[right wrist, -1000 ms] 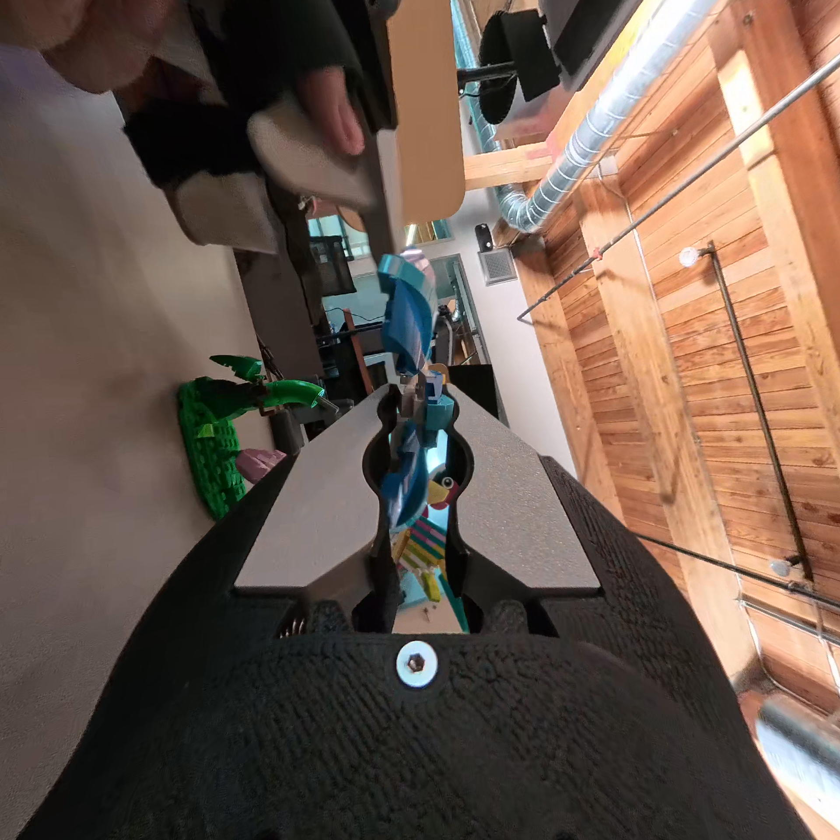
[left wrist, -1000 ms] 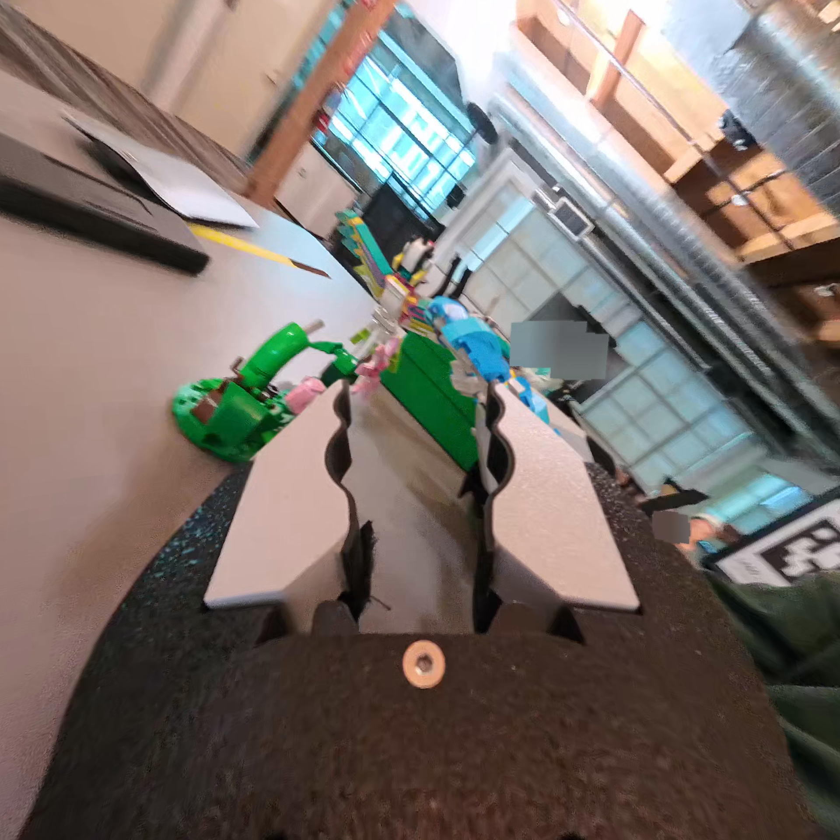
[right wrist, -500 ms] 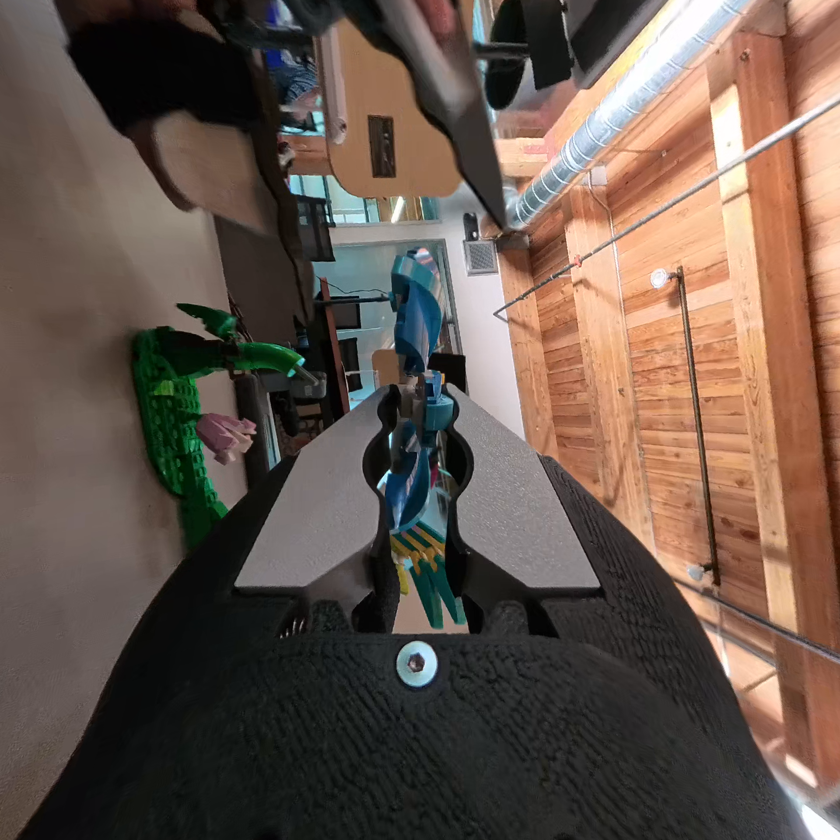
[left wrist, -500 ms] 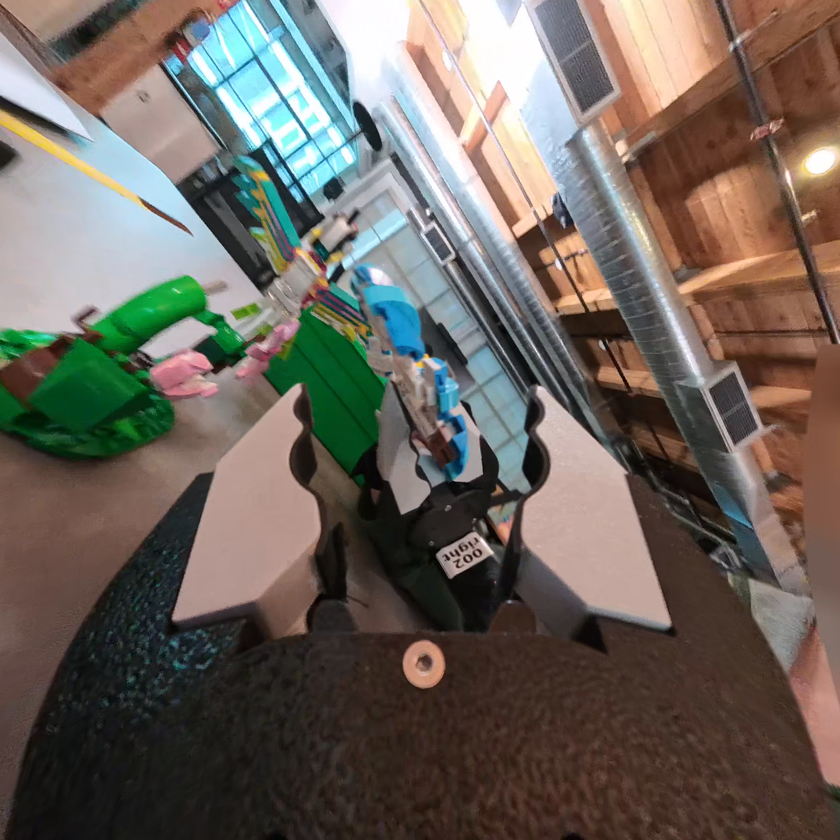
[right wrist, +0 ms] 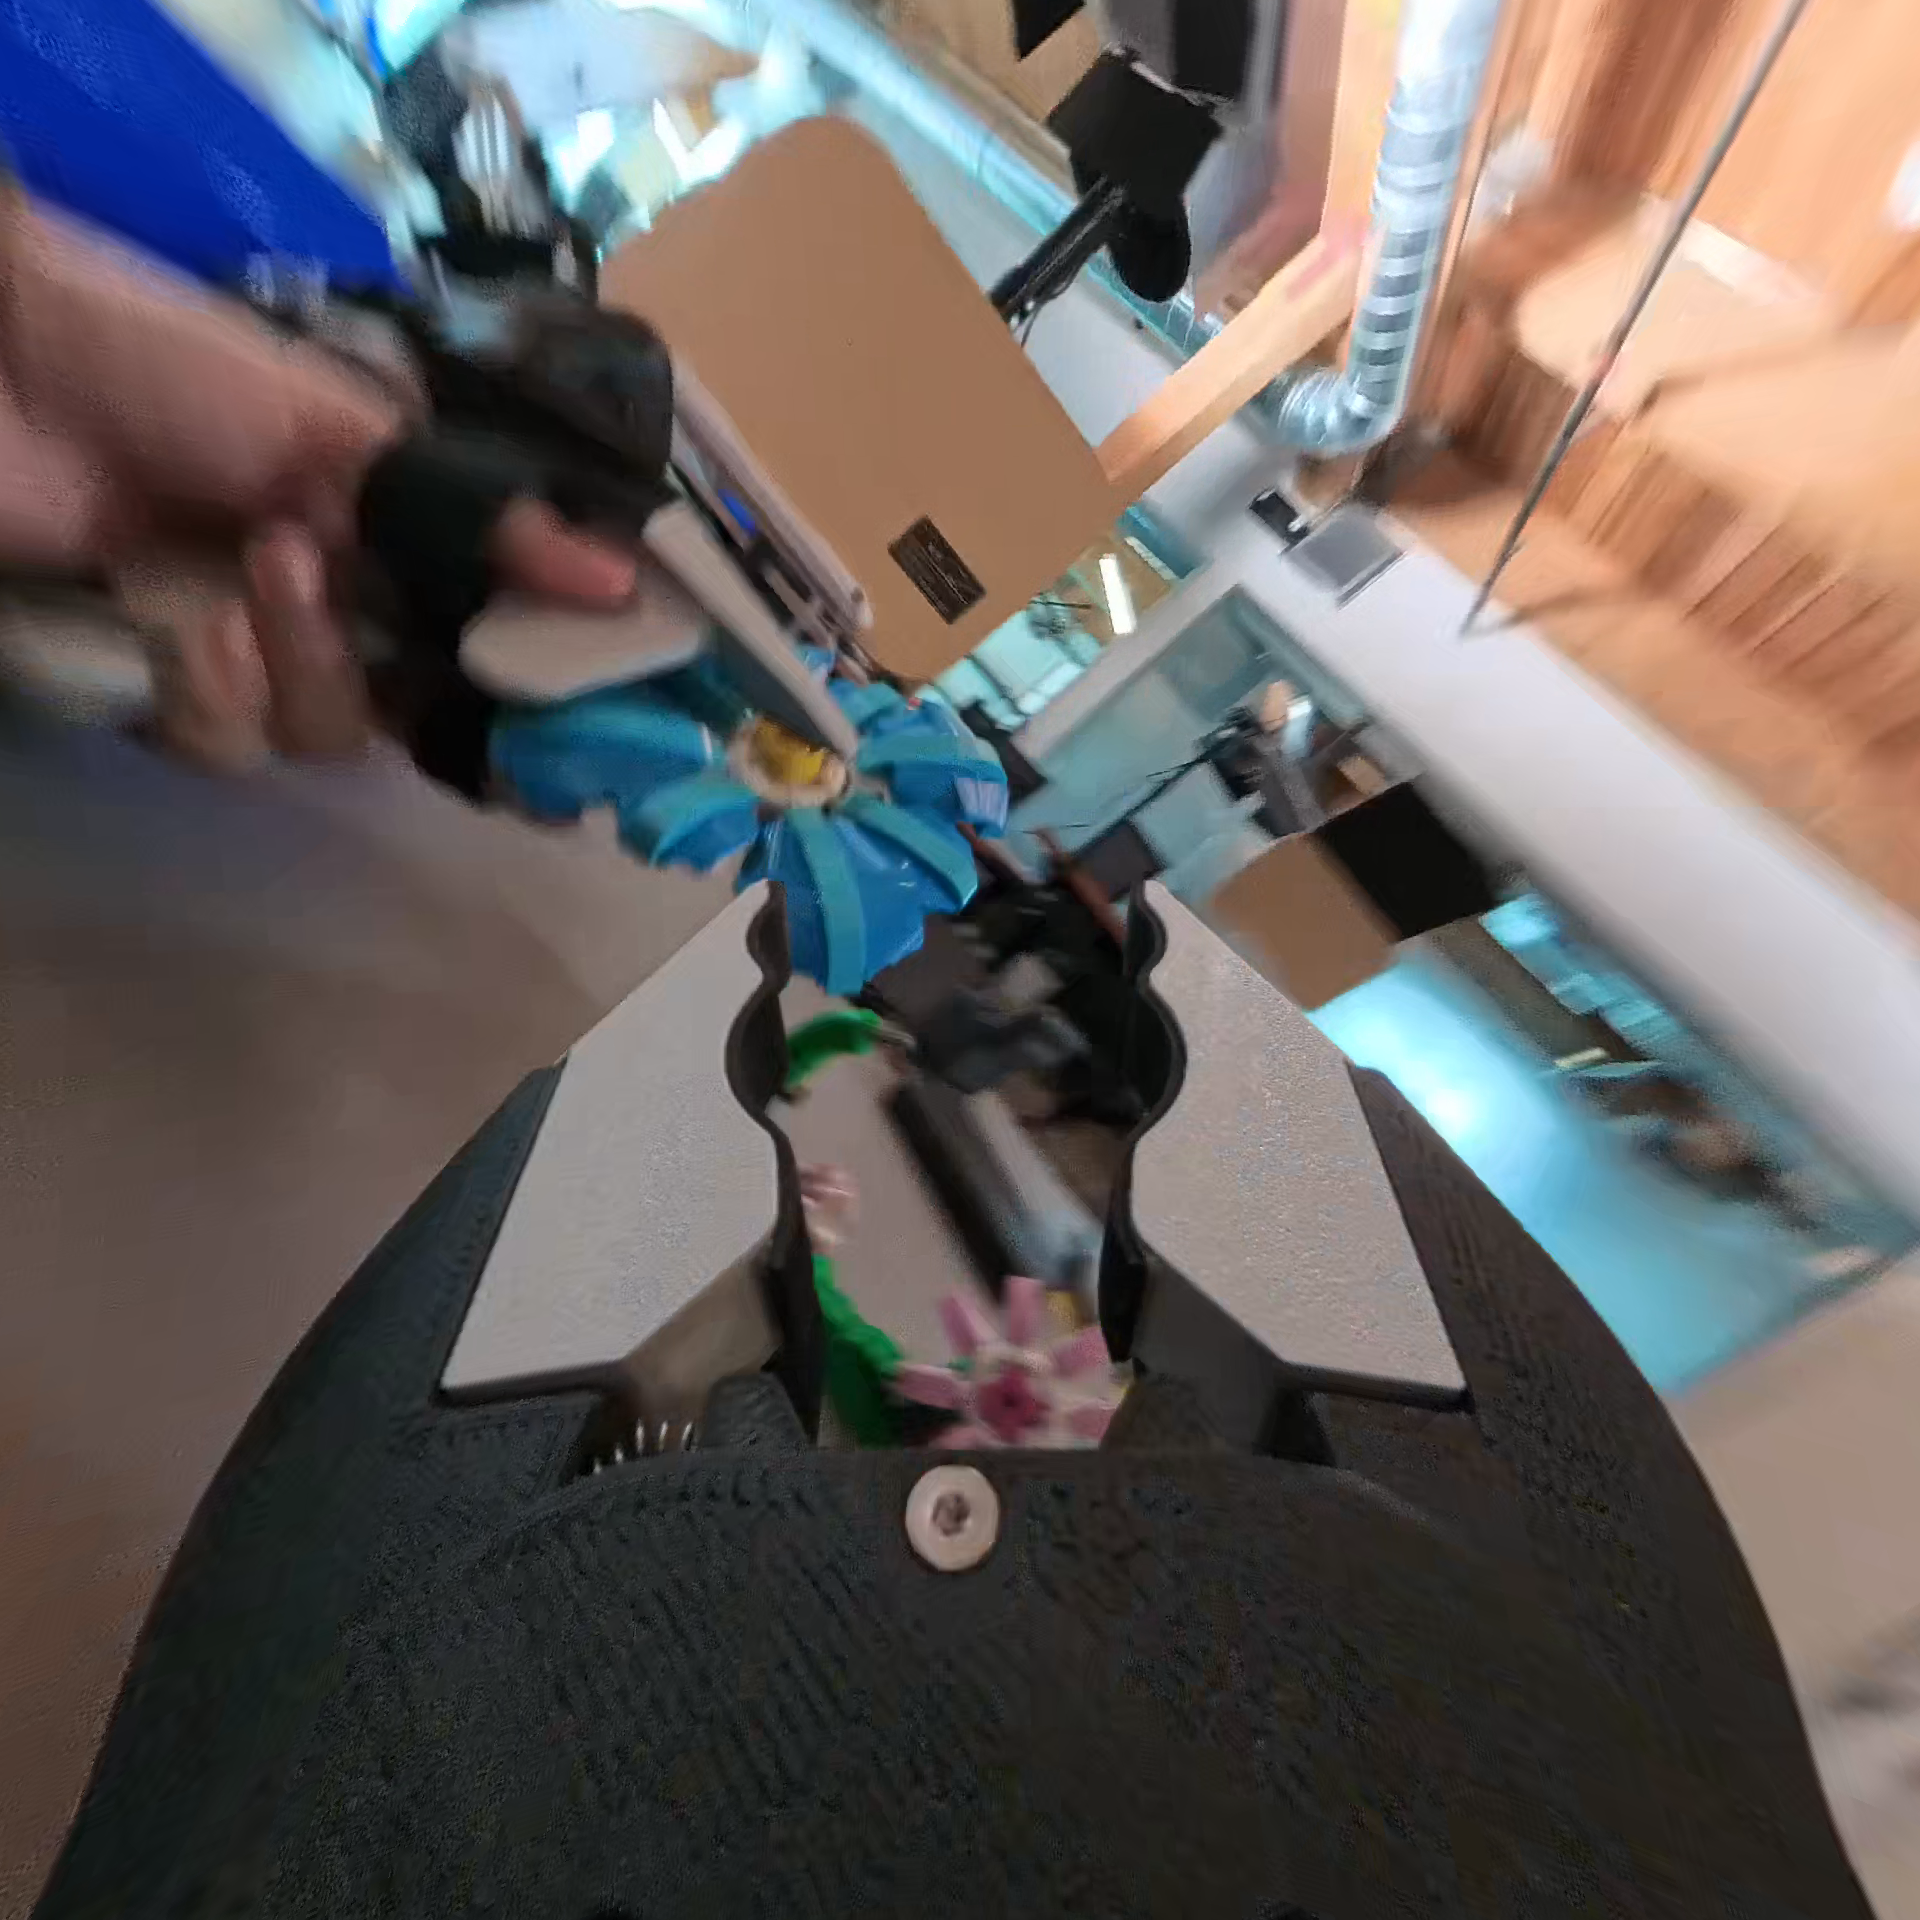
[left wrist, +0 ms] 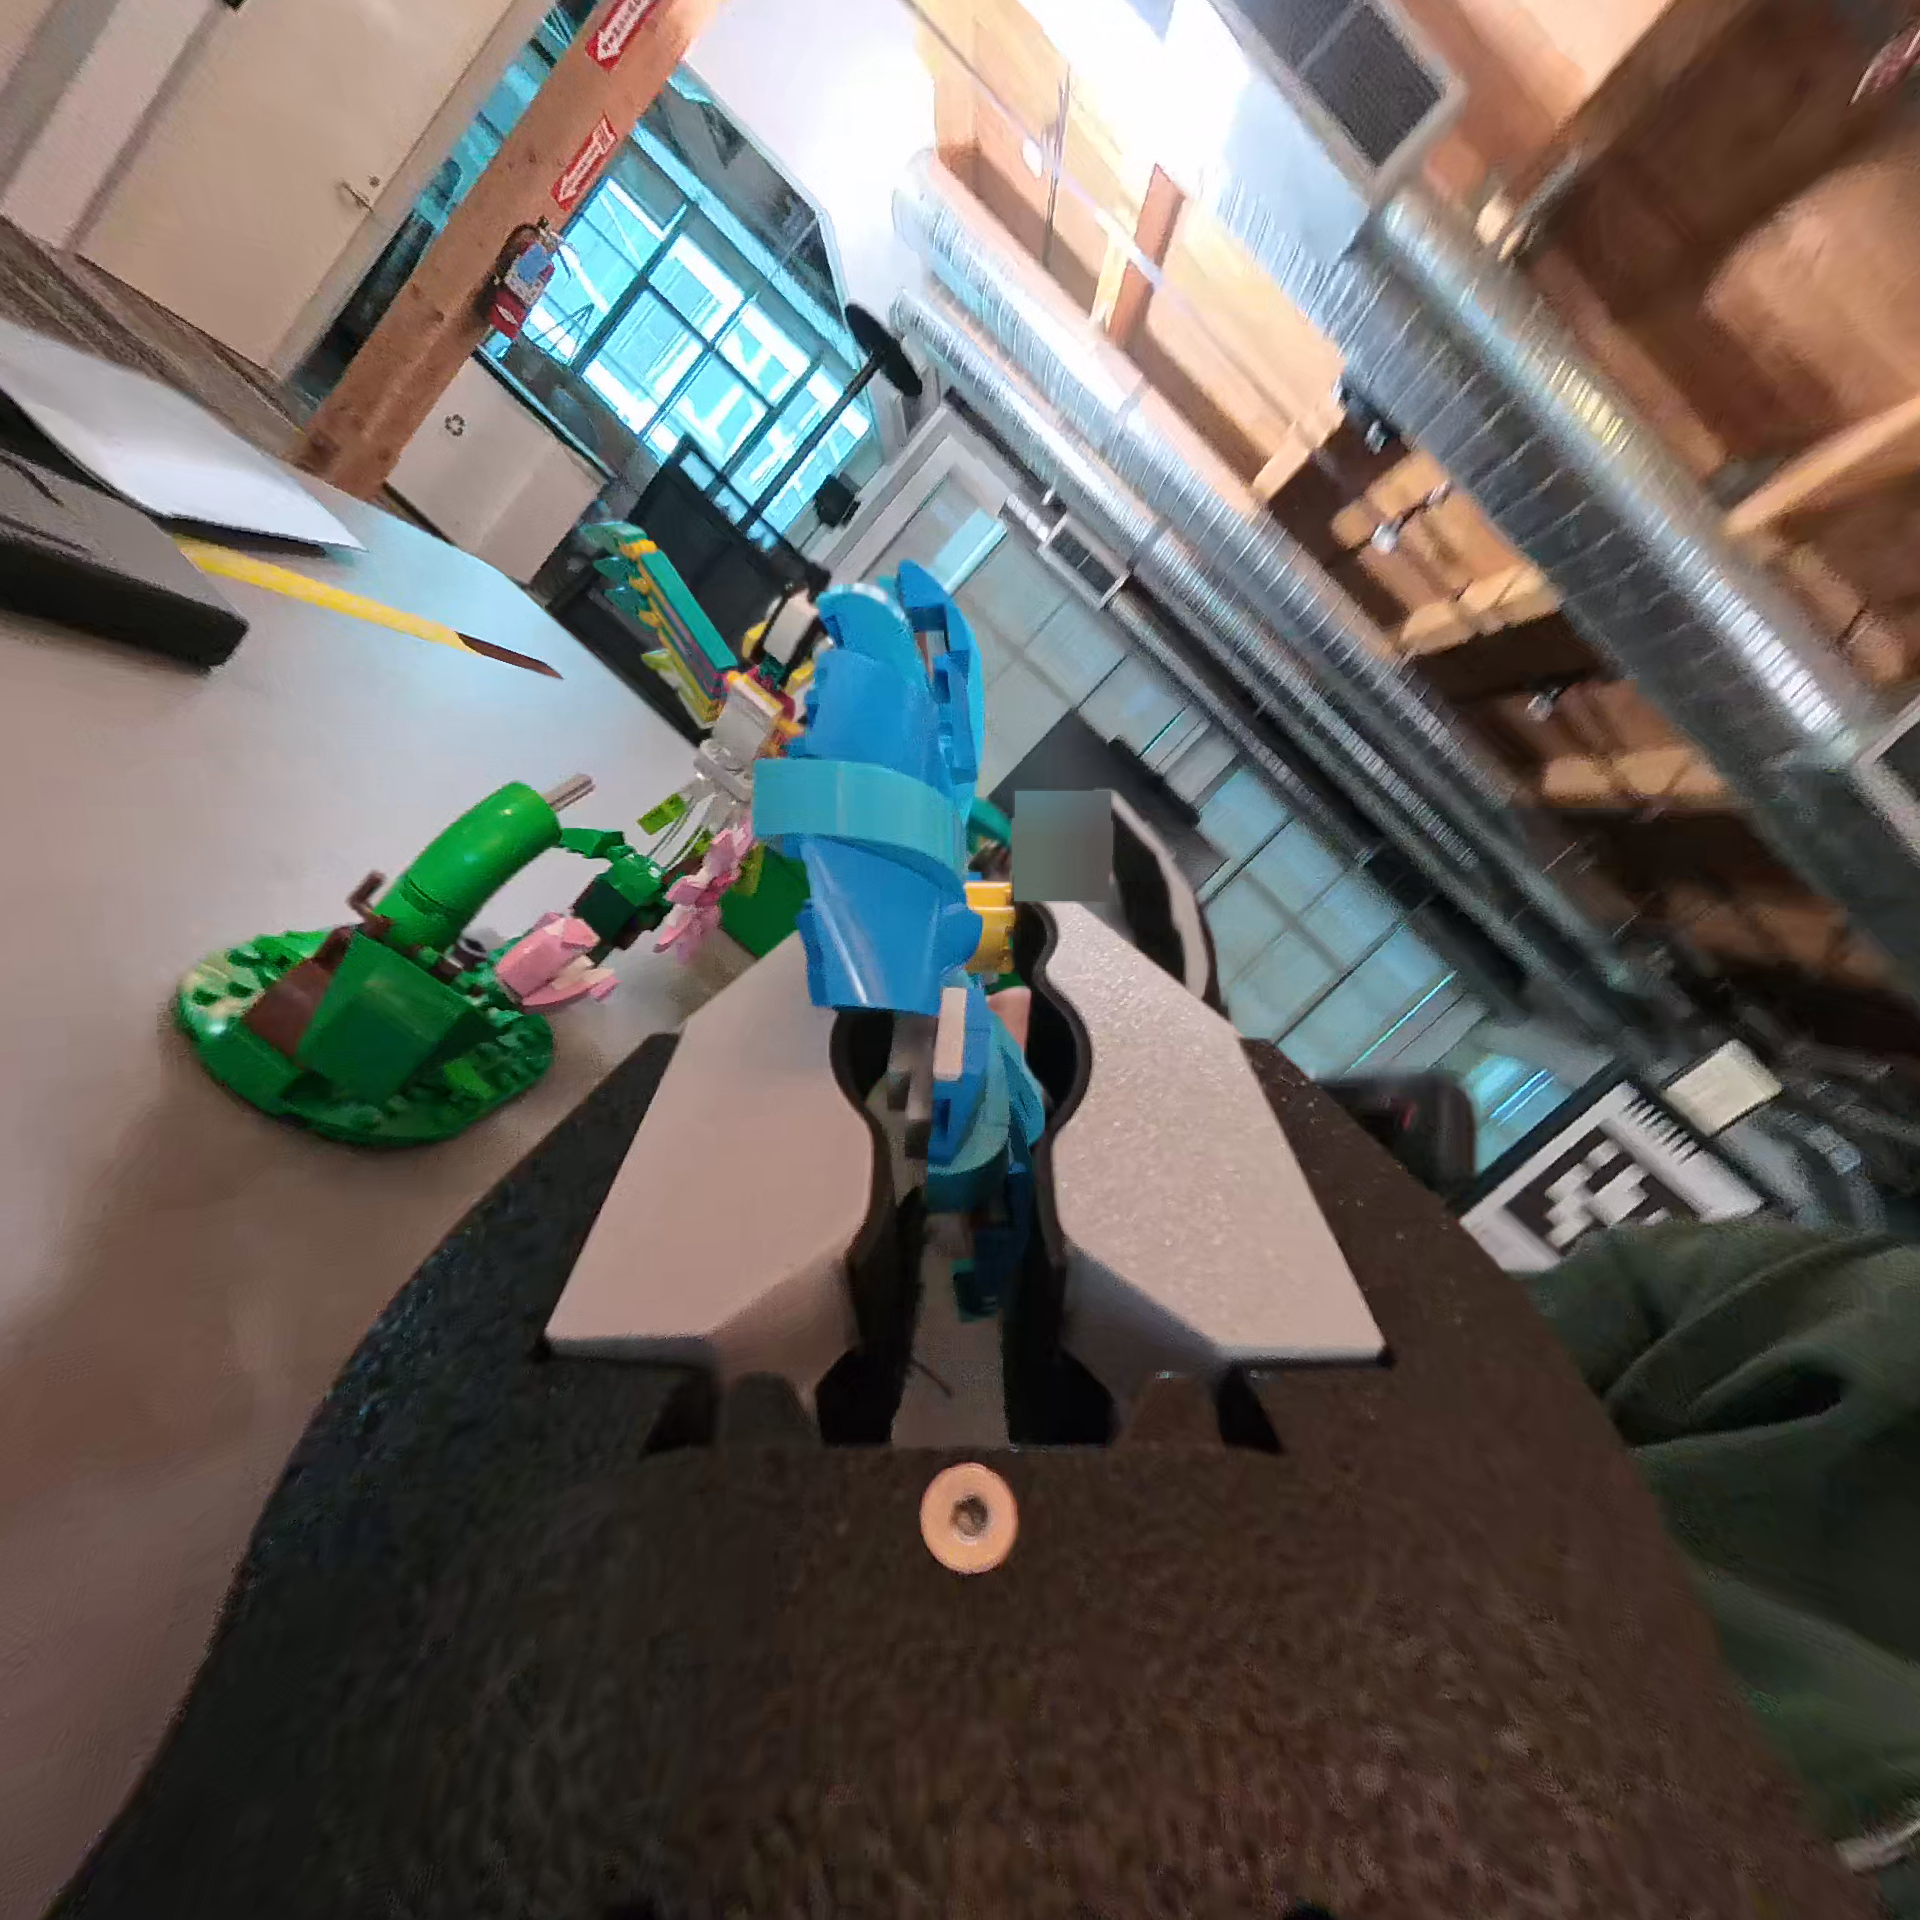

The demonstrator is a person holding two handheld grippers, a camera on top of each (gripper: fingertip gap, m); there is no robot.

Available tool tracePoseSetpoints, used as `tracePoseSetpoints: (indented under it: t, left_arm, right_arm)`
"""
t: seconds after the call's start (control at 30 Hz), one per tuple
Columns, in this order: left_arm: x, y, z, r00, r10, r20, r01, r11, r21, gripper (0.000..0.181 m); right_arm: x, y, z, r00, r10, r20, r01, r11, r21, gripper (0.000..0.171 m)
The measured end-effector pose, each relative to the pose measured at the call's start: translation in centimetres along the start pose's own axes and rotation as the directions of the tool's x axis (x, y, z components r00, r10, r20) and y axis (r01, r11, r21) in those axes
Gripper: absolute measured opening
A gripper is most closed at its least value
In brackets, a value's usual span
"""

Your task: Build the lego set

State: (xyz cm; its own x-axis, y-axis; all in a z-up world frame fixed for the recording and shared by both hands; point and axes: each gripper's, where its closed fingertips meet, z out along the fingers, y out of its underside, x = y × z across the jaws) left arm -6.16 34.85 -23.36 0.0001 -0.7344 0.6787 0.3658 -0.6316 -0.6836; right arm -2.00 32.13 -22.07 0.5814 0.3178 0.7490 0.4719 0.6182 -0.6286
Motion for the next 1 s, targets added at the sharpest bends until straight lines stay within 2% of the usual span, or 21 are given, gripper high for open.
tracePoseSetpoints:
  t: [0.07,0.13,0.2,0.3,0.4,0.47,0.53,0.6,0.73,0.83,0.9,1.0]
  left_arm:
    - [-0.1,0.9,0.2,0.993,0.112,0.029,-0.109,0.991,-0.078,0.016]
    - [0.4,2.0,0.6,0.979,0.203,0.005,-0.200,0.968,-0.152,0.016]
    - [1.0,3.4,1.1,0.962,0.271,-0.038,-0.273,0.937,-0.219,0.016]
    - [2.0,5.3,1.7,0.917,0.381,-0.121,-0.399,0.870,-0.288,0.016]
    - [2.5,6.7,2.0,0.863,0.475,-0.172,-0.505,0.799,-0.326,0.016]
    - [2.5,7.2,2.1,0.821,0.541,-0.181,-0.568,0.748,-0.344,0.016]
    - [2.4,7.1,2.1,0.769,0.615,-0.175,-0.633,0.696,-0.339,0.016]
    - [2.0,6.7,2.1,0.702,0.698,-0.141,-0.696,0.633,-0.339,0.016]
    - [1.5,5.3,2.1,0.574,0.817,-0.057,-0.785,0.530,-0.320,0.016]
    - [1.3,4.9,2.0,0.450,0.893,-0.030,-0.847,0.416,-0.331,0.016]
    - [1.3,4.8,1.9,0.352,0.935,-0.033,-0.880,0.319,-0.352,0.016]
    - [1.3,5.2,1.8,0.251,0.966,-0.063,-0.905,0.211,-0.369,0.016]
  right_arm:
    - [0.8,-0.8,-0.3,0.943,0.324,0.081,-0.328,0.944,0.040,0.061]
    - [1.6,-1.8,-0.8,0.791,0.578,0.202,-0.599,0.798,0.063,0.059]
    - [2.6,-1.7,-0.9,0.614,0.748,0.253,-0.777,0.629,0.026,0.059]
    - [1.9,-0.3,-0.7,0.421,0.858,0.294,-0.871,0.473,-0.131,0.051]
    - [0.5,-0.4,-1.0,0.342,0.867,0.364,-0.875,0.434,-0.213,0.033]
    - [0.0,-1.0,-1.3,0.309,0.857,0.412,-0.872,0.428,-0.237,0.027]
    - [0.1,-1.1,-1.6,0.342,0.837,0.426,-0.858,0.464,-0.222,0.021]
    - [0.0,-1.2,-1.9,0.418,0.794,0.441,-0.815,0.542,-0.203,0.019]
    - [-0.7,-1.5,-2.3,0.641,0.625,0.447,-0.641,0.755,-0.138,0.015]
    - [-0.9,-1.5,-2.3,0.779,0.474,0.411,-0.488,0.870,-0.078,0.016]
    - [-0.7,-1.4,-2.3,0.857,0.362,0.367,-0.372,0.927,-0.045,0.023]
    - [-1.1,-1.2,-2.4,0.898,0.255,0.359,-0.258,0.965,-0.041,0.031]
